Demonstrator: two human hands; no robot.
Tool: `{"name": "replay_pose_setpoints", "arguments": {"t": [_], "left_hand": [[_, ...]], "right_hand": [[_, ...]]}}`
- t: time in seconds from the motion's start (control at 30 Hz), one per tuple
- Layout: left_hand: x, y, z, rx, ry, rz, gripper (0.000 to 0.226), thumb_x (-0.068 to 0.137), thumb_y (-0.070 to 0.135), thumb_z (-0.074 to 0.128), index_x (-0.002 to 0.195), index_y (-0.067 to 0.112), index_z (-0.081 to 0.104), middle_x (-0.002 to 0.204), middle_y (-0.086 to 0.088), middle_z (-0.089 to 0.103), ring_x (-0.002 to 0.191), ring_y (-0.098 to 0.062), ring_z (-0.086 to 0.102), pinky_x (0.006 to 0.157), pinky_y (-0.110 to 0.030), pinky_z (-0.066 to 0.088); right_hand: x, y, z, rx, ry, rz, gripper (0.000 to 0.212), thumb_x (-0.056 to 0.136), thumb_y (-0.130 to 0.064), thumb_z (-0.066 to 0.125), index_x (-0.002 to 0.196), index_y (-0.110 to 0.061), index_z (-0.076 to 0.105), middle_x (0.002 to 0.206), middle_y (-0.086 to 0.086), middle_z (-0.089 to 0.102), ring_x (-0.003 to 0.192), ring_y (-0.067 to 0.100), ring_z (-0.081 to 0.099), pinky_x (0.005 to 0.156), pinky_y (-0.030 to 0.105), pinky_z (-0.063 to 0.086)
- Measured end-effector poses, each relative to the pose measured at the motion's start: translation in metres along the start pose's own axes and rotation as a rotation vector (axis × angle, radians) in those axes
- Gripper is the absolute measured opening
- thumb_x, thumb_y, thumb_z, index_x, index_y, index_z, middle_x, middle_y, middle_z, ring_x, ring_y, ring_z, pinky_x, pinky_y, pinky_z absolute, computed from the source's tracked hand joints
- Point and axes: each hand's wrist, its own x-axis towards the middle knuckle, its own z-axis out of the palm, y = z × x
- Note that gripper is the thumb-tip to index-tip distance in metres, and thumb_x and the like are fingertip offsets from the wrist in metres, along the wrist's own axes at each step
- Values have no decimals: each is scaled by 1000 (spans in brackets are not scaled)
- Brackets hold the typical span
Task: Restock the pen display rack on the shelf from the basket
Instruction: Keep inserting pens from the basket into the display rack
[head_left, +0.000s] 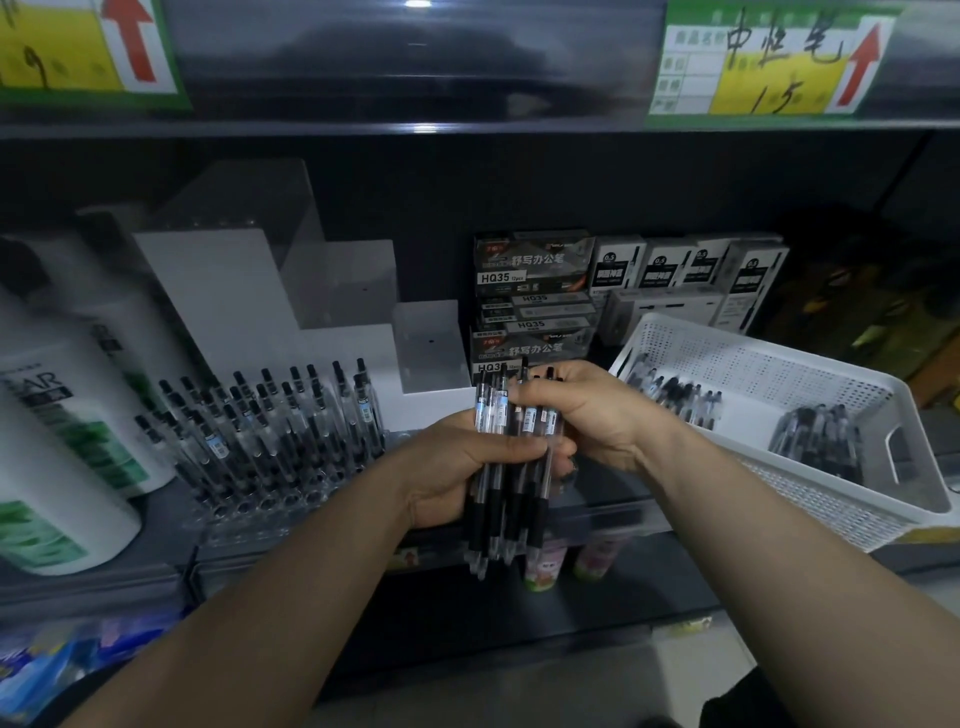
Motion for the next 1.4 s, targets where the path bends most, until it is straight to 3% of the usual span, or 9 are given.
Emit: {"name": "replay_pose_setpoints", "arguments": {"t": [0.13,0.2,0.3,0.5,0.63,0.9,1.1,1.23,1.4], "left_hand": [[-2,-2,2,34,-27,-56,25,76,3,68,100,4,69,97,-15,74,87,-24,72,79,-38,59],[-3,-2,2,35,-14,-53,23,76,3,67,99,5,69,96,-14,74,86,-24,72,73,-33,60],[-3,0,0,33,-7,-43,22,78,2,66,100,5,69,97,-15,74,86,-24,72,76,-32,59],[-2,0,-2,43,-19,-63,27,81,1,65,108,0,66,100,-16,73,87,-24,72,79,-34,58],[-2,0,-3,65,-27,-48,25,80,2,67,105,1,68,99,-15,73,87,-24,72,76,-33,59],[-1,-4,-3,119,-20,-63,25,72,6,71,97,4,71,95,-13,74,85,-22,71,71,-31,58],[-2,-3,-8,116,59,-58,38,71,6,74,107,-3,66,100,-16,73,89,-23,71,76,-33,59],[0,5,-14,46,195,23,48,71,8,74,116,-4,62,97,-15,72,84,-21,70,73,-31,60],[5,12,-19,-37,327,67,26,86,6,68,112,7,67,84,-10,71,75,-20,69,78,-33,59]], "right_hand": [[3,-3,-7,6,30,-30,19,88,-17,64,91,2,65,76,16,64,64,25,55,65,35,42],[3,-5,-7,-6,41,-44,25,88,-16,63,99,7,63,83,18,65,70,26,57,72,37,43],[4,-3,-4,15,86,-65,36,89,-15,63,111,13,57,99,27,61,84,33,55,81,43,43],[6,-3,-1,81,177,-100,2,90,-9,62,89,-9,63,77,8,65,70,21,59,69,36,50],[6,-6,2,120,235,-135,3,90,-8,62,89,-10,64,75,6,66,68,19,61,68,34,51],[4,-18,-5,303,433,-291,10,93,-4,54,89,-11,59,78,3,65,61,6,61,55,17,47],[1,-26,-24,509,611,-435,19,92,7,48,87,-9,59,71,2,62,56,7,56,55,17,49],[-3,-20,-22,347,586,-414,11,91,6,53,92,-5,56,68,3,63,61,11,65,66,23,58],[-17,-8,-13,100,343,-282,19,86,14,55,88,-5,57,71,8,59,60,15,67,68,27,59]]}}
